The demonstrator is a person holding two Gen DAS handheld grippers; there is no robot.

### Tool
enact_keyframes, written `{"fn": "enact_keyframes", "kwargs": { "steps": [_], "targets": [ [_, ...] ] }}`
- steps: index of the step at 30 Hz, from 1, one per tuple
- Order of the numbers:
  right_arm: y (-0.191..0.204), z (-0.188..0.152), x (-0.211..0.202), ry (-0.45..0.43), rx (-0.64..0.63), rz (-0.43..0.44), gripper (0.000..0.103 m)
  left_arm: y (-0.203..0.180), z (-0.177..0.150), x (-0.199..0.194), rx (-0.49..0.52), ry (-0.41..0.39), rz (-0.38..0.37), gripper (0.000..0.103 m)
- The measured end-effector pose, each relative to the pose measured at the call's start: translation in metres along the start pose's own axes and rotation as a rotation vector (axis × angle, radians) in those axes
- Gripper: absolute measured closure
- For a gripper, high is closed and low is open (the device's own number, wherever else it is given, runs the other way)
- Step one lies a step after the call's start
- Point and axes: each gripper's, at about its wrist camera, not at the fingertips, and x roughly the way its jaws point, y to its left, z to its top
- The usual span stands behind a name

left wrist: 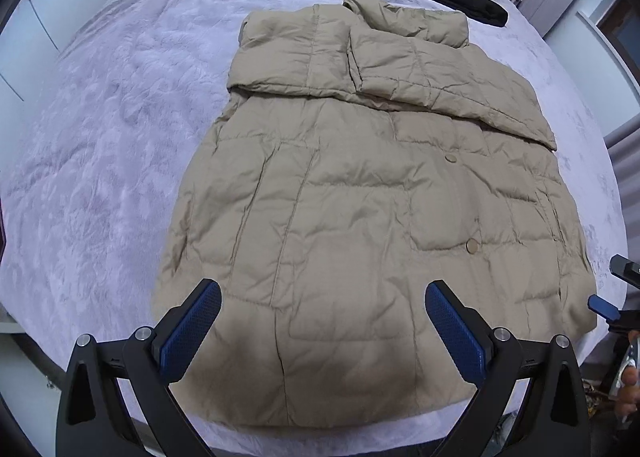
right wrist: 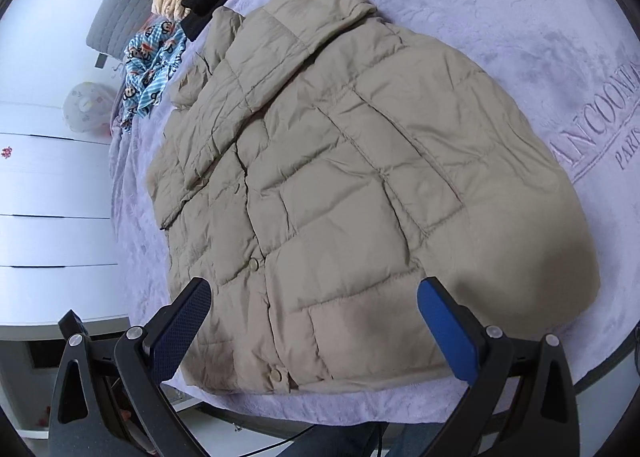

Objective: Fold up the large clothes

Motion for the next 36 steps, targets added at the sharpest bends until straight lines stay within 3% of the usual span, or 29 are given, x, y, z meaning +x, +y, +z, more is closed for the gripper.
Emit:
{"fn": "enact_keyframes", "kwargs": {
  "steps": [6,10,14,20,28,33,34,36],
  "targets": [
    [-0.014,0.0,-0.005,0.06,0.016,0.016,0.0,0.001,-0.037,0.001,-0.067,0.059,0.03,0.001],
    [-0.027,-0.003,-0.019,0.065,-0.018,0.005,0.0,0.021,-0.065,-0.006,-0.167,0.08,0.02,0.001],
    [-0.057,-0.007,-0.025,0.077,0.043,0.015,0.0,0.047,-0.091,-0.015,-0.263,0.072,-0.006,0.001],
    [-0.098,-0.022,-0.026,0.084,0.175,0.066,0.0,0.083,-0.118,-0.008,-0.425,0.086,-0.15,0.001],
    [-0.129,-0.039,-0.012,0.082,0.343,0.13,0.0,0.1,-0.107,0.037,-0.536,0.103,-0.242,0.001],
    [-0.139,-0.04,-0.007,0.065,0.404,0.15,0.0,0.094,-0.084,0.053,-0.508,0.098,-0.348,0.001],
    [-0.14,-0.039,-0.006,0.059,0.416,0.155,0.0,0.092,-0.081,0.056,-0.501,0.102,-0.375,0.004],
    [-0.143,-0.037,-0.003,0.043,0.446,0.171,0.0,0.089,-0.076,0.059,-0.481,0.125,-0.41,0.037]
  ]
}}
